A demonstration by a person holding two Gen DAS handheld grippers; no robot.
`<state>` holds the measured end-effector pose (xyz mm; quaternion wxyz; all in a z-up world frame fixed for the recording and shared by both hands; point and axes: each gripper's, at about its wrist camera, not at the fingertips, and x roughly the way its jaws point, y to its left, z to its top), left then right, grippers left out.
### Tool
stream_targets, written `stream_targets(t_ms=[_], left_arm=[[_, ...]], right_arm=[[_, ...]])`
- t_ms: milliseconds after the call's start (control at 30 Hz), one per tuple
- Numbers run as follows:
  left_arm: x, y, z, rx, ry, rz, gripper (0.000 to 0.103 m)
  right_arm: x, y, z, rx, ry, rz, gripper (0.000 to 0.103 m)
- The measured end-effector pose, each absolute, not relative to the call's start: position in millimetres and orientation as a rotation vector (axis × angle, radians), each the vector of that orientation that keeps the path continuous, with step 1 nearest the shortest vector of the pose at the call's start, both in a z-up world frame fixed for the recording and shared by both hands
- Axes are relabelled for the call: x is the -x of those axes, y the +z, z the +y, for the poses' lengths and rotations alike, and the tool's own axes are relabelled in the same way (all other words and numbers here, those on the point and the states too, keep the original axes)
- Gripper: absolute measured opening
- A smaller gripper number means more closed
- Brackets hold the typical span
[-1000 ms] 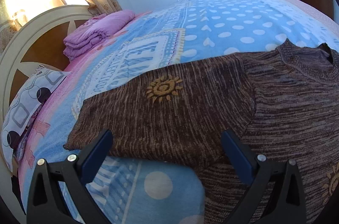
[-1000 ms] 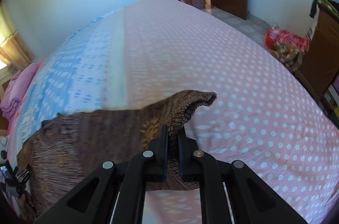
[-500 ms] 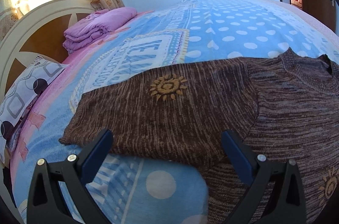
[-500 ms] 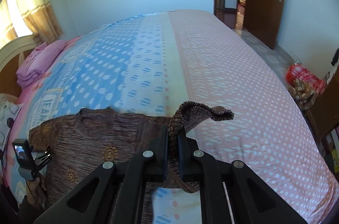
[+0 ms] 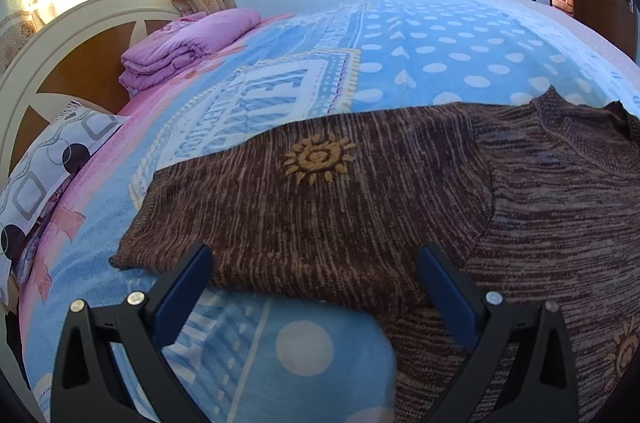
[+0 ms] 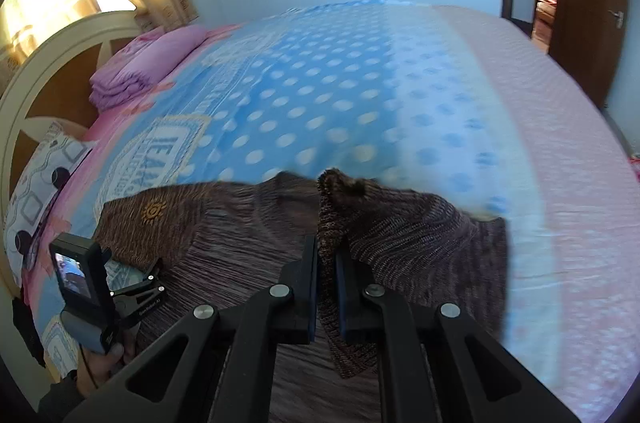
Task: Fold small clothes
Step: 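Fold the held sleeve across the sweater body and open the right gripper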
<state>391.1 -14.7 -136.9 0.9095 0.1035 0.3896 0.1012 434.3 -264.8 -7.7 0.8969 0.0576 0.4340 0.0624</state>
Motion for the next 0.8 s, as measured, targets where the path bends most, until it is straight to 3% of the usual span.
stream_targets(t_ms=[67,100,133,333,567,800], left_arm=[[-391.0,-137.4,-13.7,-0.21,0.205,0.81,0.103],[-390.6,-137.3,-12.5,-0.204,0.202,0.812,0.103],[-389.9,-136.5,-10.8,-0.194,0.196,0.814,0.103],[-377.3,-121.0,-9.7,-0.227,0.168,0.804,0.103],[-359.5,-73.1,-74.1,-0.292,-0.015,0.739,0.103],[-369.1,-101.3,-158.9,-0.354,-0.126,0.802,0.103]], right_arm=[[-449.3,-47.4,-238.4,-0.153,0.201,0.943,0.017],[-454.8,-68.0,-227.8,-0.183,0.244,0.987,0.041],[-455.9,-88.3,-217.9,-0.21,0.284,1.035,0.058],[-393.7,-114.9,-204.0,-0.108,0.422,1.065,0.06],[-330.5,-98.2,-300.3,-0.031,0.264,1.004,0.066],[-300.3,-99.3,-379.5,-0.085,0.019,0.909,0.066]])
